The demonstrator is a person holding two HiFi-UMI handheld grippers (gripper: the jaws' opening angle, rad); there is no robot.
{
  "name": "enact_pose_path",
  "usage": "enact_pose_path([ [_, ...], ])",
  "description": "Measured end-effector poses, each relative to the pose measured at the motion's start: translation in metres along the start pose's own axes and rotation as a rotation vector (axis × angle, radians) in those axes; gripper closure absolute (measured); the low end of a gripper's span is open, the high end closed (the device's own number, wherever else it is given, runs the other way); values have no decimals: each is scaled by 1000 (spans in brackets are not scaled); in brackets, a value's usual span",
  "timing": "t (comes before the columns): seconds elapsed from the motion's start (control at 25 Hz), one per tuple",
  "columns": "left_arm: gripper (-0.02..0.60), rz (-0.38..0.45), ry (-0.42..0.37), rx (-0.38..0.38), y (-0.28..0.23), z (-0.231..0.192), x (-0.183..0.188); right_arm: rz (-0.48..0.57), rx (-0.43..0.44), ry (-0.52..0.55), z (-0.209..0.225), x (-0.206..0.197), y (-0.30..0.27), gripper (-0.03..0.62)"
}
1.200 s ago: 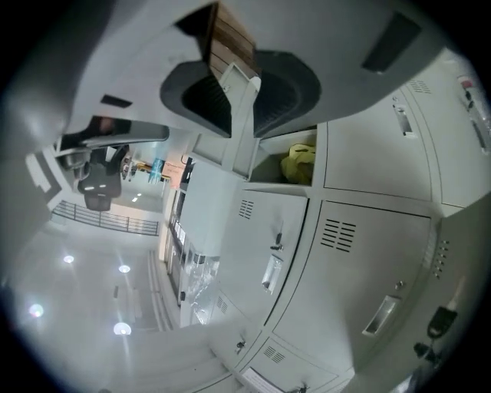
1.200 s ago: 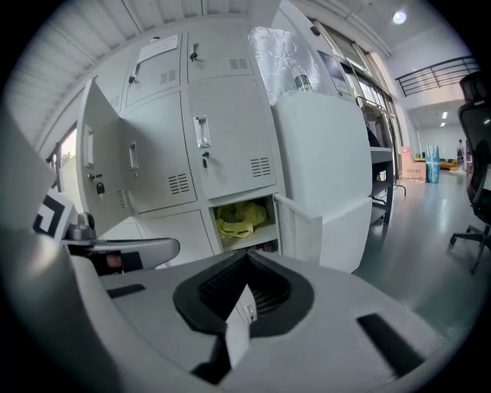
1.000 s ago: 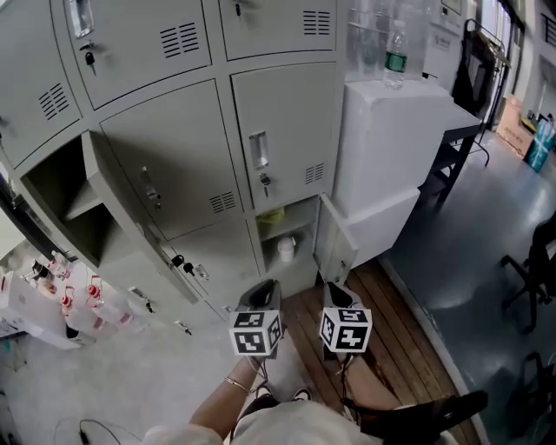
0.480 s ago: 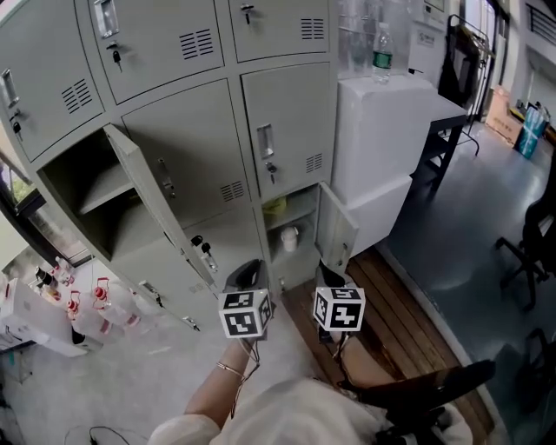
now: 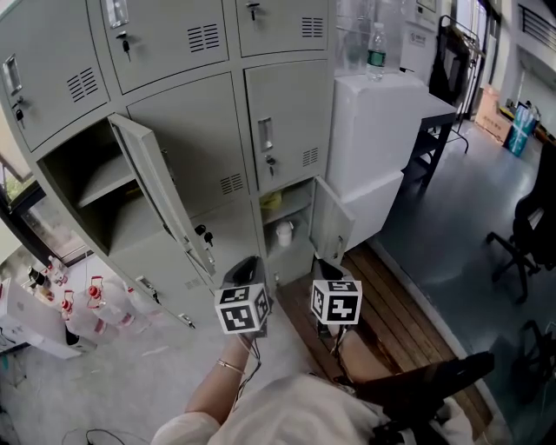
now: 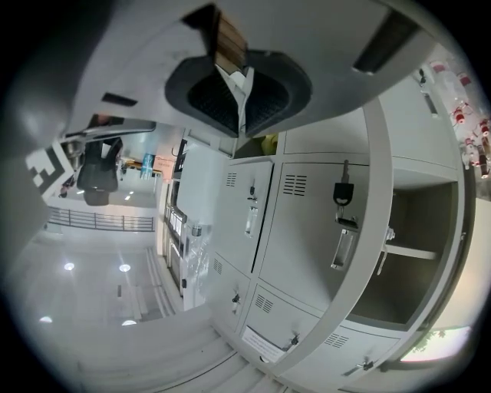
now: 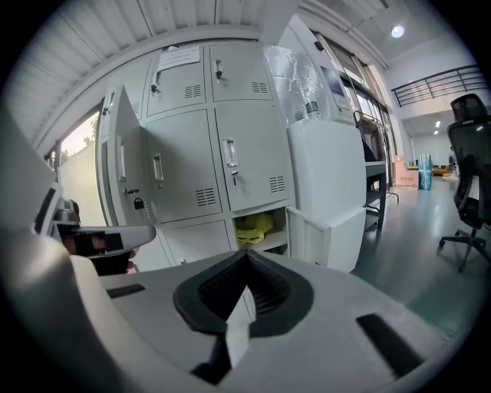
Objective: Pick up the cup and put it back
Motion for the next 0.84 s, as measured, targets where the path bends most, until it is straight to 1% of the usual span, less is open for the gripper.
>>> enact_pose_path([
  [0.16,552,0,10,-6,1,2,-2,-2,-9,2,3,1,4,605],
  [0.6,551,1,16,-5,2,4,-3,2,9,21,1,1,5,605],
  [0.84,552,-7,16,-6,1,7,-6,1,3,20,7,0,8,605],
])
Point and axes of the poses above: the fingertips, and each gripper's own axes: y backward along the fingers, z to its right, x out of its top, the point moved 10 cm from there along y, backward along the fingers, and after that the axes turned 10 degrees about y, right-handed, at the moved point
